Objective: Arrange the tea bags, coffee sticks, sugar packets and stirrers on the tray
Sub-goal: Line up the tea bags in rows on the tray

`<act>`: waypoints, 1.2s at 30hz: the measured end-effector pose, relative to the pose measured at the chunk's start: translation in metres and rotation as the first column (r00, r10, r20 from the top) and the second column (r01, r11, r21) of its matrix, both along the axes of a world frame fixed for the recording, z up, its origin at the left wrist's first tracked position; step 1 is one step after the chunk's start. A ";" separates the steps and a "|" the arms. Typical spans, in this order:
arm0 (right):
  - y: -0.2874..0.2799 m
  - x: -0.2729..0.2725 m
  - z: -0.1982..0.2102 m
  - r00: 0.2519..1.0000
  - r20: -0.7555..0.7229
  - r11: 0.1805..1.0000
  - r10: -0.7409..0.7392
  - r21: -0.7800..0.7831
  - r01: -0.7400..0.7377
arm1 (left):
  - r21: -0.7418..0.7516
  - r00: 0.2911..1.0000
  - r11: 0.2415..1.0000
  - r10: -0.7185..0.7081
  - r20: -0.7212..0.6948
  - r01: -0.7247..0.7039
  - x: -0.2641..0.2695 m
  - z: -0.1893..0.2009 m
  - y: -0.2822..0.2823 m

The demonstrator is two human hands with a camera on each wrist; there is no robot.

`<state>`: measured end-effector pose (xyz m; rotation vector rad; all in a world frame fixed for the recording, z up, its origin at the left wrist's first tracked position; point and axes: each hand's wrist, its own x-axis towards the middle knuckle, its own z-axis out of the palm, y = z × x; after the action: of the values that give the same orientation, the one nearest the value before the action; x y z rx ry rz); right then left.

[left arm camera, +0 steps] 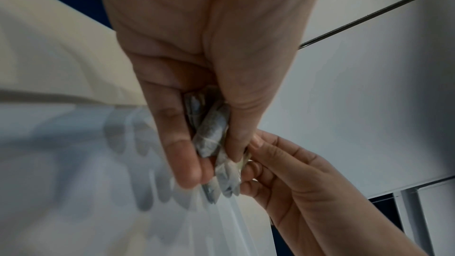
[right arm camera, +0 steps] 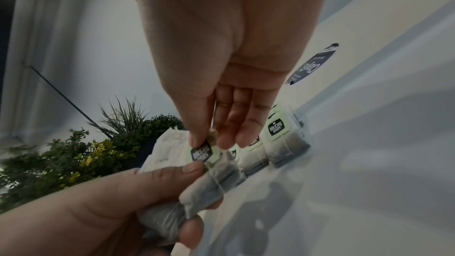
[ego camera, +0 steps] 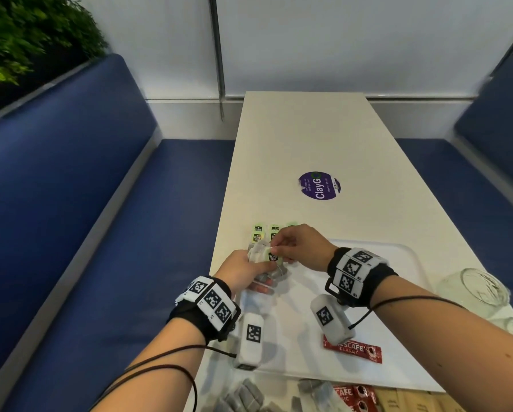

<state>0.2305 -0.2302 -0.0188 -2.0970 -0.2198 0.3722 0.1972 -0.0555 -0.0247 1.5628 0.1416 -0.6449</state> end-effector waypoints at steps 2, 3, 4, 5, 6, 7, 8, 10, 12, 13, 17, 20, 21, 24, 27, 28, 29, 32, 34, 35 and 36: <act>-0.001 -0.001 0.002 1.000 -0.017 1.000 0.003 0.025 -0.003 | 0.004 1.000 1.000 -0.001 0.002 0.001 0.001 0.000 0.002; -0.002 -0.002 0.003 1.000 -0.024 0.999 -0.001 0.037 0.002 | 0.005 1.000 1.000 0.001 0.000 -0.001 0.001 0.000 0.002; -0.002 -0.002 0.003 1.000 -0.028 0.999 -0.007 0.048 0.008 | 0.001 1.000 1.000 0.004 -0.003 -0.004 0.000 0.001 0.003; -0.003 -0.002 0.003 0.999 -0.030 0.998 -0.013 0.054 0.015 | -0.005 1.000 1.000 0.008 -0.004 -0.008 0.001 0.001 0.003; -0.004 -0.002 0.002 0.999 -0.033 0.998 -0.017 0.057 0.019 | -0.007 1.000 1.000 0.014 -0.002 -0.014 0.001 0.001 0.003; -0.005 -0.003 0.002 0.999 -0.038 0.998 -0.020 0.058 0.022 | -0.003 1.000 1.000 0.024 0.002 -0.024 0.001 0.000 0.004; -0.006 -0.003 0.000 0.999 -0.044 0.998 -0.022 0.060 0.025 | 0.007 0.999 0.999 0.038 0.011 -0.038 0.001 -0.001 0.004; -0.007 -0.004 -0.003 0.998 -0.060 0.998 -0.029 0.052 0.032 | 0.024 0.998 0.998 0.062 0.029 -0.063 0.002 -0.003 0.006; -0.010 -0.005 -0.007 0.997 -0.074 0.999 -0.040 0.027 0.042 | 0.032 0.997 0.997 0.073 0.032 -0.074 0.003 -0.006 0.007; -0.012 -0.006 -0.008 0.996 -0.084 0.999 -0.038 0.020 0.040 | 0.038 0.997 0.996 0.075 0.031 -0.076 0.004 -0.007 0.008; -0.015 -0.009 -0.011 0.992 -0.122 0.999 0.008 0.033 -0.004 | 0.080 0.993 0.991 0.102 0.063 -0.107 0.005 -0.013 0.011; -0.015 -0.009 -0.010 0.996 -0.088 0.999 -0.019 0.024 0.021 | 0.103 0.989 0.986 0.126 0.081 -0.134 0.004 -0.017 0.011; -0.016 -0.009 -0.009 0.997 -0.077 1.000 -0.021 -0.007 0.020 | 0.096 0.986 0.984 0.142 0.085 -0.150 0.004 -0.018 0.011; -0.016 -0.007 -0.009 0.999 -0.050 0.983 0.019 -0.182 -0.028 | 0.088 0.972 0.974 0.196 0.127 -0.207 0.006 -0.019 0.012; -0.014 -0.004 -0.011 1.000 0.005 0.972 0.006 -0.235 -0.005 | 0.086 0.963 0.965 0.236 0.133 -0.248 0.009 -0.016 0.010; -0.013 -0.002 -0.011 1.000 0.015 0.978 -0.002 -0.208 0.005 | 0.086 0.962 0.963 0.242 0.127 -0.254 0.010 -0.016 0.010; -0.012 -0.002 -0.011 1.000 0.030 0.984 0.002 -0.181 0.003 | 0.084 0.962 0.963 0.247 0.120 -0.258 0.010 -0.017 0.009; -0.008 -0.006 -0.008 0.993 0.091 0.993 0.069 -0.102 -0.059 | 0.073 0.959 0.959 0.265 0.097 -0.272 0.011 -0.017 0.007; -0.006 -0.008 -0.009 0.987 0.121 0.994 0.103 -0.048 -0.098 | 0.067 0.960 0.960 0.266 0.088 -0.272 0.011 -0.018 0.007; -0.006 -0.008 -0.009 0.985 0.132 0.994 0.111 -0.016 -0.110 | 0.071 0.961 0.960 0.263 0.091 -0.269 0.011 -0.017 0.006; -0.007 -0.008 -0.009 0.985 0.131 0.993 0.114 0.018 -0.117 | 0.078 0.960 0.960 0.262 0.098 -0.270 0.011 -0.017 0.006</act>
<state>0.2224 -0.2368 -0.0281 -2.0900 -0.4224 0.3004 0.2085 -0.0492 -0.0417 1.6203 0.3143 -0.3622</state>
